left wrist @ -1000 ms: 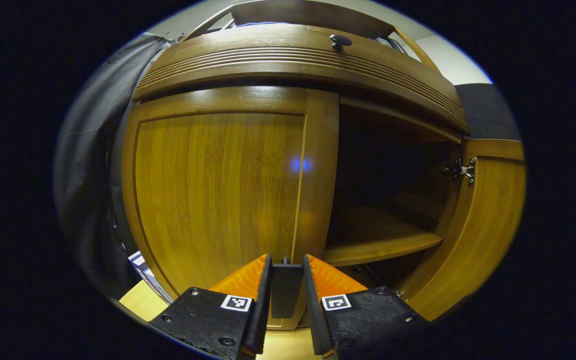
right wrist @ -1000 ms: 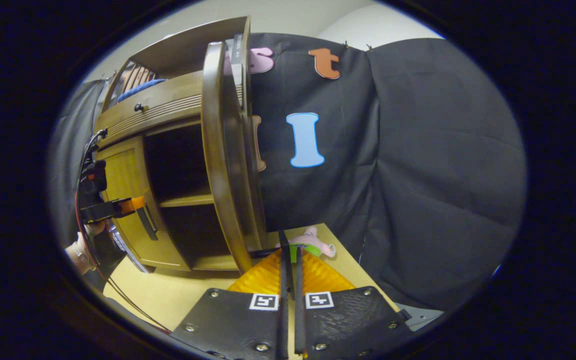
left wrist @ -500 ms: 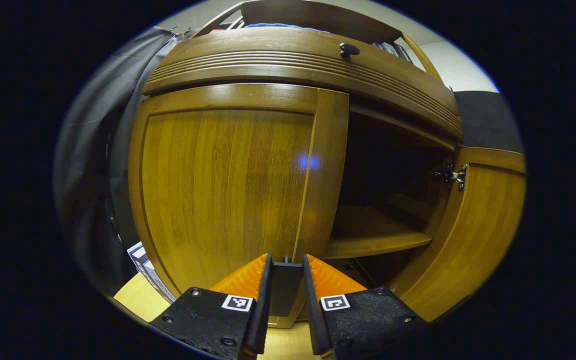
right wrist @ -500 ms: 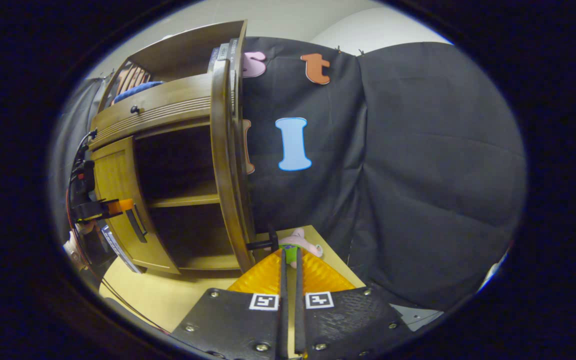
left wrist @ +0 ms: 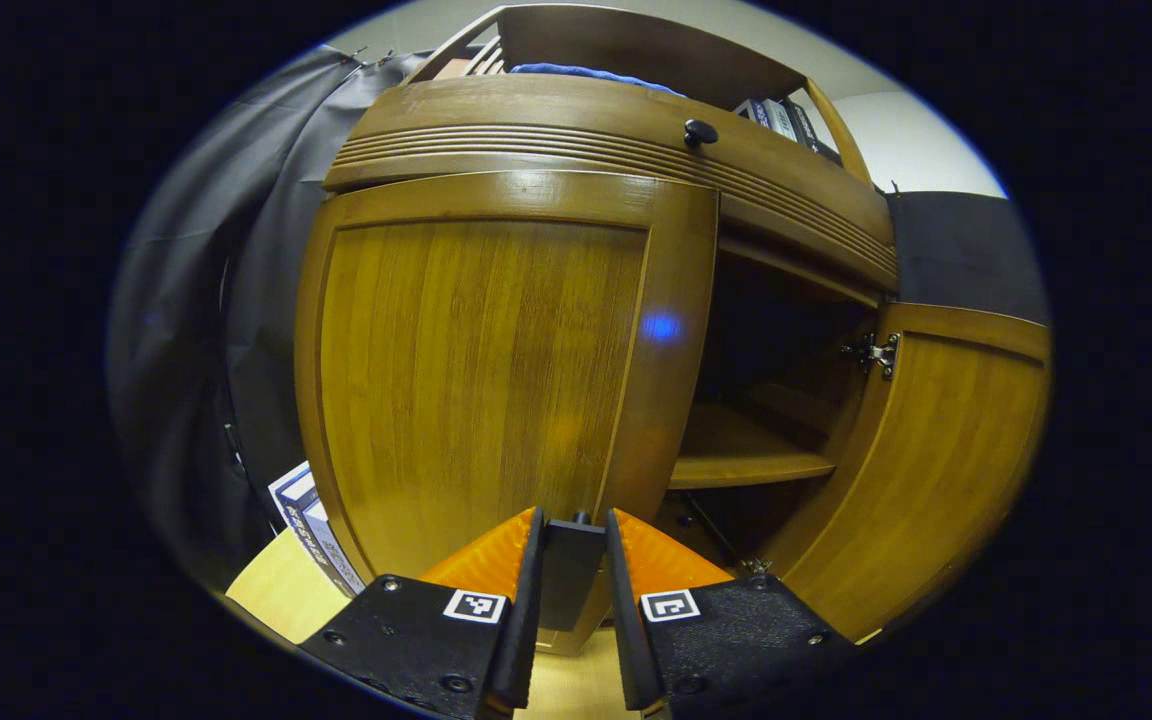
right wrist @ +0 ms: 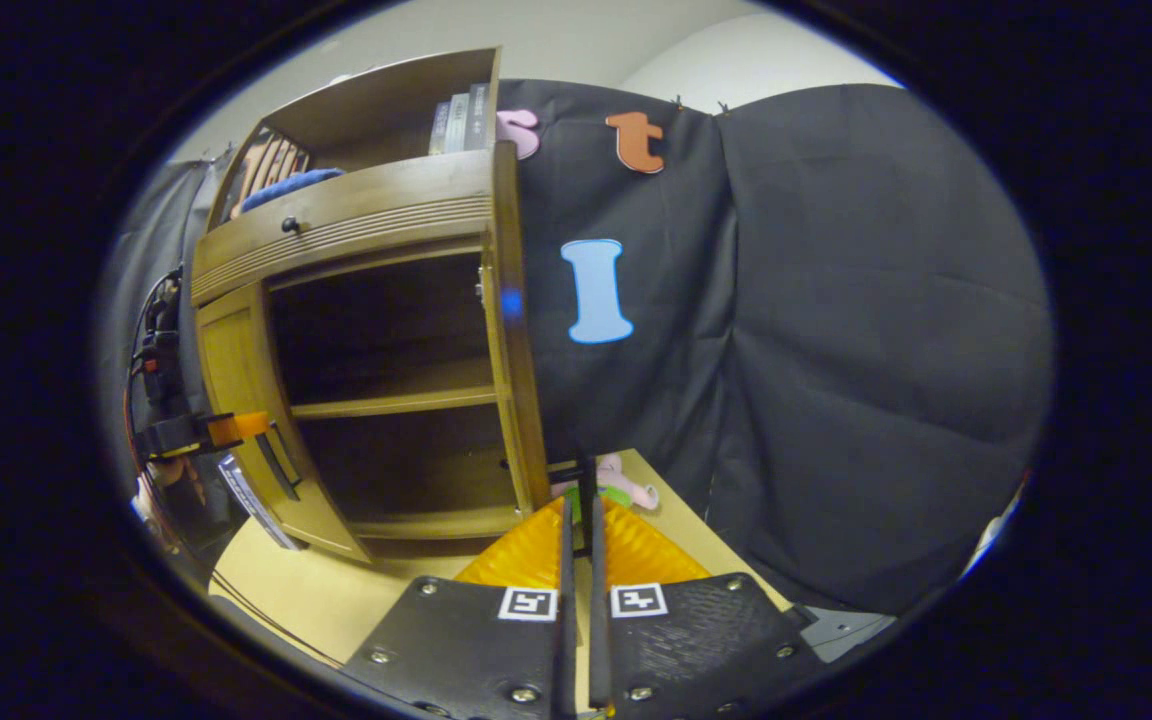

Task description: Open the right door of the double-door shoe cabinet with the right hand, and open the left door with the left hand.

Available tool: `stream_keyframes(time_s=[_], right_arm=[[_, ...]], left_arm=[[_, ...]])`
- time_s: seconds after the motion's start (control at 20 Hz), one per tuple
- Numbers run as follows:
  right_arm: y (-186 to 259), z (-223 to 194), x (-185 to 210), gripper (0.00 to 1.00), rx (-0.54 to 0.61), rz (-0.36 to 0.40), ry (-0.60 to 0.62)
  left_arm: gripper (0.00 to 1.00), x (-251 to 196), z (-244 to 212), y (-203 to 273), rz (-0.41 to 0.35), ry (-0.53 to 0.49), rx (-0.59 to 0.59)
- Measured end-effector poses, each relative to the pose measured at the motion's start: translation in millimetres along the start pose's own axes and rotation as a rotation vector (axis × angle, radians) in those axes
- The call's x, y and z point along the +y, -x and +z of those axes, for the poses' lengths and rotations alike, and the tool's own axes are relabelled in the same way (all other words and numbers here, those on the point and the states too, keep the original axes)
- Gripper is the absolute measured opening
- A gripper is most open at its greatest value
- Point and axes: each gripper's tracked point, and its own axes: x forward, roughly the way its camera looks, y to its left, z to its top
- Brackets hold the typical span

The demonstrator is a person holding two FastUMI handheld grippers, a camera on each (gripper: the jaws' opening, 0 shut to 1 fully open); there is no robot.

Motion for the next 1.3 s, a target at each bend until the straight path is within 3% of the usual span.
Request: stream_keyframes(time_s=[0.3,0.35,0.4,0.75,1.0,1.3], right_arm=[[2,-2,7,0.06,0.004,0.056,0.071],[3,-3,12,0.18,0.002,0.065,0.088],[3,-2,15,0.22,-0.001,0.074,0.104],[3,-3,35,0.29,-0.008,0.195,0.128],[2,-4,51,0.43,-0.001,0.279,0.157],[1,-7,69,0.43,0.014,0.366,0.175]], left_arm=[[0.35,6,-1,21,-0.009,0.006,0.002],[0.35,8,-1,24,-0.008,0.010,0.002],[0.35,9,-2,29,-0.007,0.015,0.001],[0.35,23,-3,56,0.010,0.041,-0.006],[0.31,32,-4,73,0.037,0.067,-0.013],[0.31,44,-5,89,0.076,0.061,-0.015]])
